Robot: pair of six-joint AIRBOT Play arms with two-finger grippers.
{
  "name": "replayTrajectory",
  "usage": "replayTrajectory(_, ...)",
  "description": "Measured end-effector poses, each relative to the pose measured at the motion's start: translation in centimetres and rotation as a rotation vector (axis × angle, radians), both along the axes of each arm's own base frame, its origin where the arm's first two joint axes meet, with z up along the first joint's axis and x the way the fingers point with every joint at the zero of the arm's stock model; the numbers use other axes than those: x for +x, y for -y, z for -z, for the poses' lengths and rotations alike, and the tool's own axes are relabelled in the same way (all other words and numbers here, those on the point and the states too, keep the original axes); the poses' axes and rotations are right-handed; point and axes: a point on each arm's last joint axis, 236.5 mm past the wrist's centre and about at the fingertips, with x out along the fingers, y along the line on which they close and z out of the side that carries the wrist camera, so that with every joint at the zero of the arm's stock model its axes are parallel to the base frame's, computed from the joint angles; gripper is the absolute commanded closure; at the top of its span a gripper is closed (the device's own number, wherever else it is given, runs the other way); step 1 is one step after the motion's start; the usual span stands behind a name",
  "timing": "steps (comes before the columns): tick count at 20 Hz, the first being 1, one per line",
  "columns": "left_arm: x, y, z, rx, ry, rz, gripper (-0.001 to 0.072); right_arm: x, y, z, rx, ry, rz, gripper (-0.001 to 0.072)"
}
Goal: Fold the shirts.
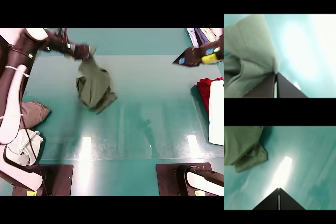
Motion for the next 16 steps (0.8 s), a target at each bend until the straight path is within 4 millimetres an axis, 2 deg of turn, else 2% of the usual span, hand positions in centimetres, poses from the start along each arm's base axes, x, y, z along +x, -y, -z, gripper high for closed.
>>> replayTrajectory(1,-1.6,1.8,-3.7,-0.039,0.081,0.061,0.0687,0.2,0.1,-2.1,0.003,0.066,0.01,0.0688)
replayTrajectory(3,-5.4,4.8,-9.7,-0.096,0.224,0.174,0.0687,0.3,0.2,-6.7,0.015,0.213,0.037,0.0688)
replayTrajectory(4,-7.5,6.3,-12.1,-0.118,0.281,0.227,0.0687,0.2,0.3,-8.9,0.021,0.282,0.051,0.0688)
replayTrajectory(5,-10.0,7.9,-13.9,-0.136,0.328,0.29,0.0687,0.0,0.4,-11.0,0.03,0.352,0.067,0.0689)
replayTrajectory(7,-14.2,11.1,-15.3,-0.153,0.378,0.406,0.0686,-0.8,0.7,-14.5,0.043,0.464,0.094,0.0689)
replayTrajectory(8,-16.0,12.7,-15.1,-0.157,0.379,0.458,0.0686,-1.3,0.8,-15.8,0.049,0.507,0.102,0.0689)
replayTrajectory(10,-19.1,15.9,-12.7,-0.144,0.338,0.556,0.0684,-2.2,0.9,-17.6,0.056,0.561,0.111,0.0688)
replayTrajectory(11,-20.4,17.3,-10.9,-0.125,0.31,0.599,0.0486,-2.5,0.9,-18.1,0.058,0.576,0.114,0.0688)
replayTrajectory(12,-21.4,18.4,-8.9,-0.098,0.278,0.634,0.0187,-2.8,0.9,-18.4,0.058,0.585,0.114,0.0688)
replayTrajectory(13,-22.2,19.3,-6.9,-0.069,0.243,0.667,0.0124,-3.0,0.9,-18.6,0.058,0.59,0.113,0.0688)
replayTrajectory(14,-22.7,19.7,-5.6,-0.05,0.213,0.681,0.0125,-3.2,0.9,-18.6,0.055,0.588,0.11,0.0689)
replayTrajectory(15,-22.7,19.6,-4.5,-0.024,0.189,0.683,0.0197,-3.4,0.8,-18.5,0.053,0.584,0.107,0.0688)
replayTrajectory(16,-22.4,19.1,-3.8,0.001,0.167,0.675,0.0205,-3.5,0.8,-18.4,0.05,0.578,0.103,0.0688)
